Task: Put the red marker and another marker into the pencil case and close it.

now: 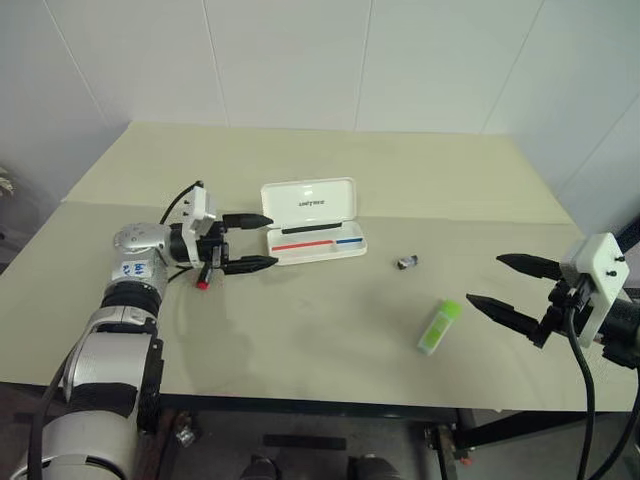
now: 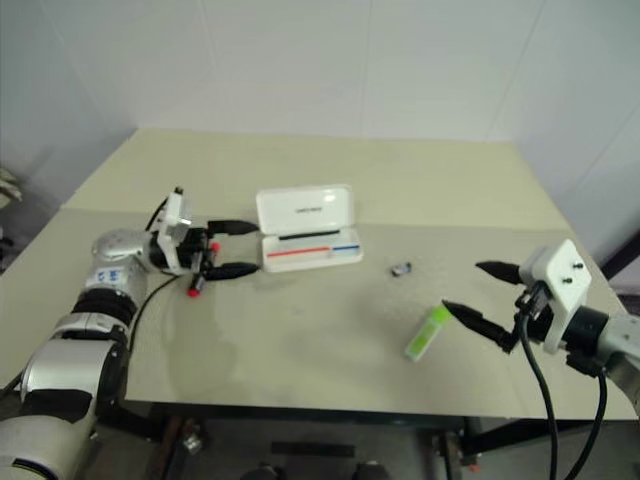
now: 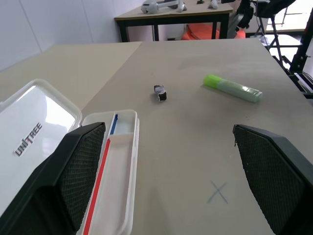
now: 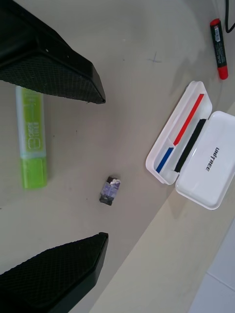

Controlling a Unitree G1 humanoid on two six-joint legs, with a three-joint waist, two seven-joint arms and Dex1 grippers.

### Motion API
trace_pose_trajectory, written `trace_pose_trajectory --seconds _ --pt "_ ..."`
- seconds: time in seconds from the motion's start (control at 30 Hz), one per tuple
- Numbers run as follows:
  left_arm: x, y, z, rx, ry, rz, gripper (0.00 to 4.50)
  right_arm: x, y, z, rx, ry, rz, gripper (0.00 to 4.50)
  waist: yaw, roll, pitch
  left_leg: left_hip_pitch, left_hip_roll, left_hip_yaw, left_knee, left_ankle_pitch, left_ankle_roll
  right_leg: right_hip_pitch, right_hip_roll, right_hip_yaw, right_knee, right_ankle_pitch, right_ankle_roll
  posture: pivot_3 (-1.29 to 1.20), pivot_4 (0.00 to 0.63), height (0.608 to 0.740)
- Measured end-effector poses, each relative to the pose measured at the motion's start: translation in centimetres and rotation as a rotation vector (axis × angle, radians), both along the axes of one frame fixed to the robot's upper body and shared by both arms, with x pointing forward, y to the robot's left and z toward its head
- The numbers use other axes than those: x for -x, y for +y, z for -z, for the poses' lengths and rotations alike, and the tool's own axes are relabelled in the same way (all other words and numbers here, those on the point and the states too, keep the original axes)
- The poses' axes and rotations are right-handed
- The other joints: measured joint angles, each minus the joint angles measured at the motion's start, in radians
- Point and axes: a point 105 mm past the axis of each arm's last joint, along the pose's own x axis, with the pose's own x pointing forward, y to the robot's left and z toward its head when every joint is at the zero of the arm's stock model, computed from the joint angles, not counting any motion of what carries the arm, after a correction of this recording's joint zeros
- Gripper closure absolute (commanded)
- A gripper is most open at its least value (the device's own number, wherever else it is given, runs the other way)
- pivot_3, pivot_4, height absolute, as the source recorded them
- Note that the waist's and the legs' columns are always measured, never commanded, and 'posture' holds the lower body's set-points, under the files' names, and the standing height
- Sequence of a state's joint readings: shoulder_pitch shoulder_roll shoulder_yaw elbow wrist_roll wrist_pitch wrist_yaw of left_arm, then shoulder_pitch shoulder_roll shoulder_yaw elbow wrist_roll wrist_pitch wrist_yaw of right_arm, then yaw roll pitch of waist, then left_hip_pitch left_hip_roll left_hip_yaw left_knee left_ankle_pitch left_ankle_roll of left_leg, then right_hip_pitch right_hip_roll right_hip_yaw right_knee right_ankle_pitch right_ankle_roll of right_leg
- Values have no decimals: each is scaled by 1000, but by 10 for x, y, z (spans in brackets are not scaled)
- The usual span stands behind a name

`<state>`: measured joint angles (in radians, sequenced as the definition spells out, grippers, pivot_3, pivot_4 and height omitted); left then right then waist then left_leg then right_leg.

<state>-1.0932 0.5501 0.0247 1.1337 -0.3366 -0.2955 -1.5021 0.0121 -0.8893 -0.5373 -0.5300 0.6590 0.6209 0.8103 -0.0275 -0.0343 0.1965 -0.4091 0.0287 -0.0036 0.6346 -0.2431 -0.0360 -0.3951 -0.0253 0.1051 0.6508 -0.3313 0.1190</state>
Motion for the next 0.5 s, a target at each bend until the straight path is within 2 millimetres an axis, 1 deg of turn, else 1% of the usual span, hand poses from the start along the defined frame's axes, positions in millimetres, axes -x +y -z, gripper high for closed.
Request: trace_pose_trajectory --seconds 0.17,0.27,0.33,0.5 --pt "-1 -8 7 -19 10 16 0 4 8 -5 -42 -41 12 44 -5 0 0 1 1 1 0 0 0 0 1 1 0 0 0 0 150 740" --pt "-1 -8 9 -36 12 14 0 1 10 -6 -53 -51 22 44 -5 0 0 1 1 1 -1 0 0 0 2 1 1 0 0 0 150 740" --pt "-2 -9 10 -52 15 11 0 -2 15 -6 -59 -58 14 44 -4 0 0 1 1 1 -1 0 0 0 1 1 1 0 0 0 150 740" --pt "-12 -21 17 -111 26 -43 0 -5 27 -9 -79 -83 -7 44 0 0 0 1 0 1 0 0 0 0 1 2 0 0 1 0 150 740"
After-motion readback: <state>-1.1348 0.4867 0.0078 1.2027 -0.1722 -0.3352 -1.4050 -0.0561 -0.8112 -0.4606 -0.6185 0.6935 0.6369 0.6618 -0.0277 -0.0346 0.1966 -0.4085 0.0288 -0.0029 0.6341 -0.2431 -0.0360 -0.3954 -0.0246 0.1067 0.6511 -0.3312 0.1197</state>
